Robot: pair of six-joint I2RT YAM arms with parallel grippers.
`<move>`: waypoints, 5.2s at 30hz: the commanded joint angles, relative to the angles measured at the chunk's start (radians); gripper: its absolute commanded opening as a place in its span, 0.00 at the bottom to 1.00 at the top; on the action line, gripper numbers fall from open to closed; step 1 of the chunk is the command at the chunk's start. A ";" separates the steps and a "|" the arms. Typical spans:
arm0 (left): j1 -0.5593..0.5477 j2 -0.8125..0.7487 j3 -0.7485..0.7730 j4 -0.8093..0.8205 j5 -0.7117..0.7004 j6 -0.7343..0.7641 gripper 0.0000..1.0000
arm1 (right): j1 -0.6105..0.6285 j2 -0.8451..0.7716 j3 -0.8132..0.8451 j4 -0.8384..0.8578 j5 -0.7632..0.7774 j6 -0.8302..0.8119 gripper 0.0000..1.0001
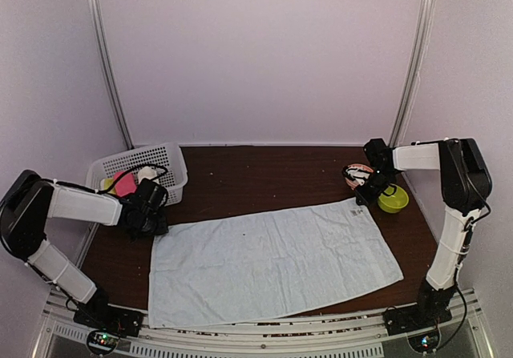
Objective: Roll the towels
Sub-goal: Pick up the towel from the center of the board.
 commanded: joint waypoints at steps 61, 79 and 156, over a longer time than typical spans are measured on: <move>-0.031 0.117 0.022 -0.082 0.068 0.029 0.07 | -0.005 -0.034 0.015 -0.009 -0.024 0.014 0.06; -0.030 -0.294 0.103 -0.171 -0.134 0.088 0.00 | -0.060 -0.109 0.093 0.058 -0.122 0.037 0.02; -0.326 -0.164 0.172 -0.530 0.031 -0.263 0.31 | -0.119 -0.238 -0.097 0.009 -0.232 -0.076 0.04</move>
